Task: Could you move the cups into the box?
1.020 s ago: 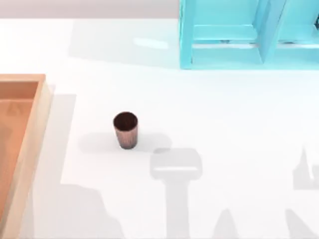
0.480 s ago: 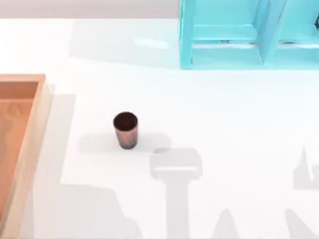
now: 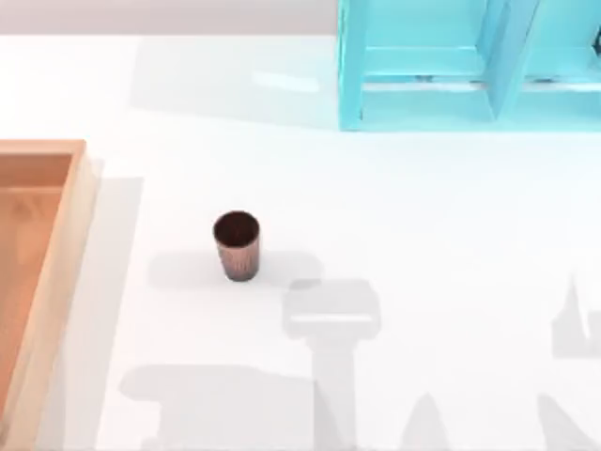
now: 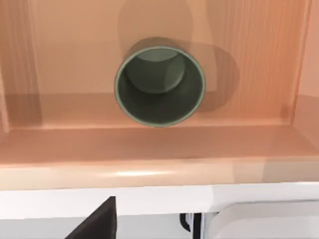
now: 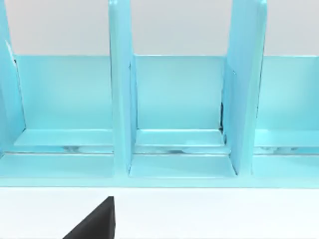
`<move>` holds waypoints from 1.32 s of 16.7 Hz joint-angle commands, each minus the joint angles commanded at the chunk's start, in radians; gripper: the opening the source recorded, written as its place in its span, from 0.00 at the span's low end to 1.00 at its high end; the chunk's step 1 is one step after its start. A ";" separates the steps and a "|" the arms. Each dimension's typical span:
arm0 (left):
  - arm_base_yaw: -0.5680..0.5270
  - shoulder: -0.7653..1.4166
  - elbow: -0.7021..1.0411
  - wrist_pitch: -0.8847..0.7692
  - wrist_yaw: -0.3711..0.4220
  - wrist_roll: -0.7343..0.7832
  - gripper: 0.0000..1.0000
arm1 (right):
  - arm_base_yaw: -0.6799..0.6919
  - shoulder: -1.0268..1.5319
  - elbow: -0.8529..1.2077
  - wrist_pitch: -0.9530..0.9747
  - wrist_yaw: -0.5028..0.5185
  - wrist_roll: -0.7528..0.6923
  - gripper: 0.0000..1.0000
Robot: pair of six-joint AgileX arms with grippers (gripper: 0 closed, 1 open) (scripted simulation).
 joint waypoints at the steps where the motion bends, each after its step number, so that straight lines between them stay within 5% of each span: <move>1: 0.000 0.000 0.000 0.000 0.000 0.000 1.00 | 0.000 0.000 0.000 0.000 0.000 0.000 1.00; 8: -0.100 0.103 0.095 0.001 -0.011 -0.102 1.00 | 0.000 0.000 0.000 0.000 0.000 0.000 1.00; 18: -0.745 0.644 0.585 0.049 -0.044 -0.733 1.00 | 0.000 0.000 0.000 0.000 0.000 0.000 1.00; 22: -0.904 0.776 0.694 0.071 -0.054 -0.893 1.00 | 0.000 0.000 0.000 0.000 0.000 0.000 1.00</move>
